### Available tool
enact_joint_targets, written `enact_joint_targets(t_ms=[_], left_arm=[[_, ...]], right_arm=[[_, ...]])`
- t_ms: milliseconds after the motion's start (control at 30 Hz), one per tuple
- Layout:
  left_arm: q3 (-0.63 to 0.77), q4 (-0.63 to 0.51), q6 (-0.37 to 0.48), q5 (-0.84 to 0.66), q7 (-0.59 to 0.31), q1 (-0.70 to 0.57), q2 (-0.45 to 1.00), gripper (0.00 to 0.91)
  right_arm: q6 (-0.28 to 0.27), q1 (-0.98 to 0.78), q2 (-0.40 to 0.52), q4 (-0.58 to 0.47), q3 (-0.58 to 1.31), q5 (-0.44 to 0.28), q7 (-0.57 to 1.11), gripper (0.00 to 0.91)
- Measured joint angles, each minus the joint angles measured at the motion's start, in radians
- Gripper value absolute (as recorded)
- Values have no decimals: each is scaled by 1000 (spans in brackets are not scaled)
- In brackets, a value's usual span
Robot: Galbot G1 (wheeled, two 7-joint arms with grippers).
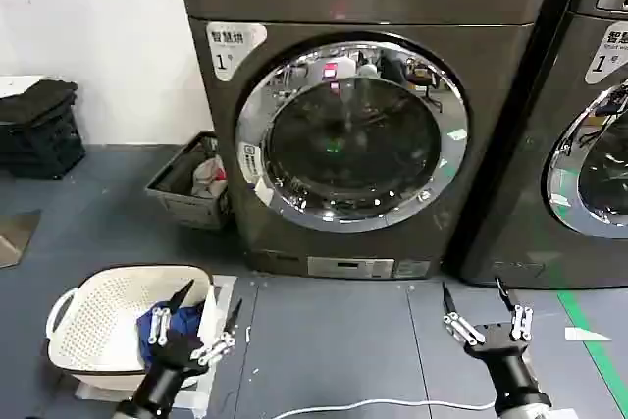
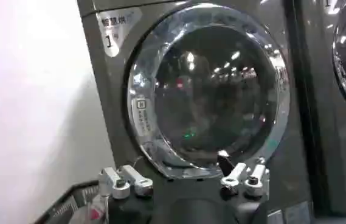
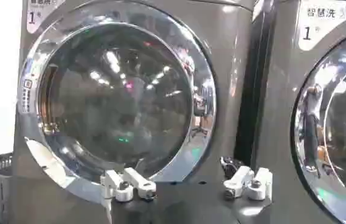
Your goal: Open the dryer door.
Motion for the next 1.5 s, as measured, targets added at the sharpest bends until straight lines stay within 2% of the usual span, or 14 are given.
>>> enact_joint_targets(t_ms=[100,233,633,767,1067,1333,1500], left_arm=[[-1,0,0,0,0,0,0,907],[-2,-1,-1,1,-1,2,2,907],[-6,-16,-1,3,-1,14,9,907],[-7,-19,-1,4,-1,18,7,907],[-6,-33,2,3,-1,29,4,907],[-4,-42,3,3,2,31,4,907],[-5,-47,3,0,2,30,7,907]], right_arm=[[9,13,-7,-5,-11,-5,21,907],[-39,27,-12,-3,-7,2,-3,907],[-74,101,-77,-52,-8,42,-34,907],[-80,142,-106,-76,-20,72,-53,907],[-120,265,-185,-139,-68,192,-94,907],[-121,399,-282,-217,-120,208,-97,907],[-122,485,-344,-270,-168,267,-103,907]])
